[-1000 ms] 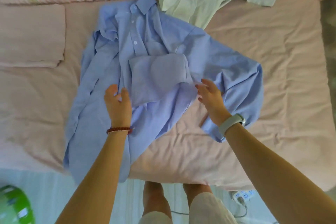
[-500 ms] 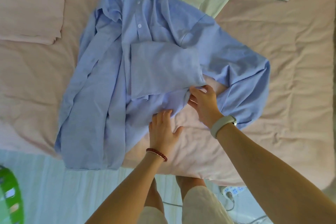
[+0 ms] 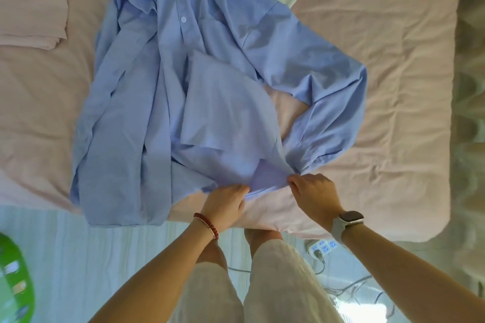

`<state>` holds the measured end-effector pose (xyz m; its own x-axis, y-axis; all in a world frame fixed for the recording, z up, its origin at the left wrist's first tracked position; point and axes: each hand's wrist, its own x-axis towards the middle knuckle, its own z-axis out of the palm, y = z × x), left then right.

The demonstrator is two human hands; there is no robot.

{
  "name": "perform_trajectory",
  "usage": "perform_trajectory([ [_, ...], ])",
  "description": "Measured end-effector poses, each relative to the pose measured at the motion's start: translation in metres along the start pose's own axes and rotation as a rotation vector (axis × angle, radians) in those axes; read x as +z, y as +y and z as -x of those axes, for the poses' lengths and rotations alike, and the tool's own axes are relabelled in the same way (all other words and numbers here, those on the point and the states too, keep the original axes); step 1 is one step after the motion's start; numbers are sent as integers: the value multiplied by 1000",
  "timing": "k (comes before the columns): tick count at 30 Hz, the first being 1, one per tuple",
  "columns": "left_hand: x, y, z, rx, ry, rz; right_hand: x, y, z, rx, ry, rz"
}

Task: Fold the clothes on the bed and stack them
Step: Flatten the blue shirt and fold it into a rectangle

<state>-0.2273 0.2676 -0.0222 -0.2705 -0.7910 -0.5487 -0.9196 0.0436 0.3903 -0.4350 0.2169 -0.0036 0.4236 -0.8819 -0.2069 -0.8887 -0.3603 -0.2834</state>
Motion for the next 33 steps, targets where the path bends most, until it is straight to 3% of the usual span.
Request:
perform_trajectory([
  [3,15,1,13,31,-449,63,9,12,24,-194,-353,235],
  [5,17,2,12,-6,-567,171,12,14,35,-226,-680,319],
  [6,15,2,11,-64,-511,231,17,17,39,-195,-752,321],
  [8,7,-2,8,-236,-155,350,15,13,38,-117,-746,282],
  [10,-6,-10,2,-394,304,430,9,3,29,-66,-483,189],
  [12,-22,-21,-8,-454,556,463,11,-8,20,-72,-254,95],
  [15,-34,-40,-32,-552,474,480,24,-28,6,-123,-260,168],
  [17,-41,-47,-46,-600,367,607,34,-35,-1,-98,-332,271],
  [19,-46,-47,-52,-581,316,687,39,-37,-13,-69,-292,318],
  [22,-41,-42,-35,-537,432,800,32,-33,-25,-27,-313,211],
  [25,-18,-39,16,-633,571,816,28,-25,-14,-275,-498,-68],
  [27,4,-51,50,-759,433,708,21,-26,2,-419,-613,-92],
  [30,27,-71,80,-807,-224,450,20,-27,22,-465,-887,-32],
  [31,26,-76,82,-814,-328,427,21,-28,24,-396,-900,-55],
  [33,20,-82,73,-814,-169,505,21,-29,18,-218,-803,-116],
])
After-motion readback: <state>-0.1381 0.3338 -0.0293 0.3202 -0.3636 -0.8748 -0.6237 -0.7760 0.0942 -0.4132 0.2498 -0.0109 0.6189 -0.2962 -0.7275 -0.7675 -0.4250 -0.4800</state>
